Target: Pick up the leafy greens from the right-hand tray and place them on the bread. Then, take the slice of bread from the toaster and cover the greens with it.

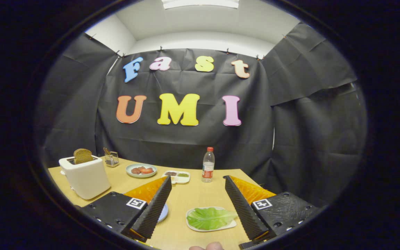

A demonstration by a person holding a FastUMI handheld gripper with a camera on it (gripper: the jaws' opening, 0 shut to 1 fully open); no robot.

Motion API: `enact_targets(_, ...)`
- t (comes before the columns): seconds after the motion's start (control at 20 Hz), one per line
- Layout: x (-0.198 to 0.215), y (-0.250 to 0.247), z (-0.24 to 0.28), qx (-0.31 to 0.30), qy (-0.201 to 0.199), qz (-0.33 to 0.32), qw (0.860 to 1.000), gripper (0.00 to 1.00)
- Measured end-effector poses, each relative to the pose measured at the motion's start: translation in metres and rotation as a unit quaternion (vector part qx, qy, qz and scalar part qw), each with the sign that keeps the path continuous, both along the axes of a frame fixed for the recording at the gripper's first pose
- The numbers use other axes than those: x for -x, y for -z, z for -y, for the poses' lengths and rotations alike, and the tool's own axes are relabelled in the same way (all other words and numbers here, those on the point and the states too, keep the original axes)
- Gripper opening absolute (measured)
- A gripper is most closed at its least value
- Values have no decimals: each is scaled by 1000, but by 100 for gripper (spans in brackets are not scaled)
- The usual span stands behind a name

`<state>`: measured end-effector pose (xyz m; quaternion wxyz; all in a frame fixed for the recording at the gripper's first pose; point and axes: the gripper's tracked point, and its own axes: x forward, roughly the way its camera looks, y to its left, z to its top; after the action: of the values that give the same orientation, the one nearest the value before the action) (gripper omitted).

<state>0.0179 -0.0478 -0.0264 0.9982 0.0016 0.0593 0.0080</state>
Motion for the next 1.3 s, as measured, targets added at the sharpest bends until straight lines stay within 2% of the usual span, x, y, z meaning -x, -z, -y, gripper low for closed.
enact_targets(0.1, -9, 16, 27, -7, 20, -24, 999, 95)
enact_targets(0.2, -16, 40, 41, -43, 20, -69, 996, 95)
enact_targets(0.35, -28, 80, 55, -103, 19, -136, 985, 96)
enact_targets(0.55, -45, 125, 69, -133, 24, -200, 970, 96)
enact_targets(0.8, -61, 166, 82, -187, 42, -268, 944, 96)
enact_targets(0.95, -67, 182, 84, -216, 54, -289, 931, 96)
enact_targets(1.1, -74, 191, 82, -218, 56, -294, 929, 96)
enact_targets(1.3, -82, 204, 78, -239, 60, -307, 919, 95)
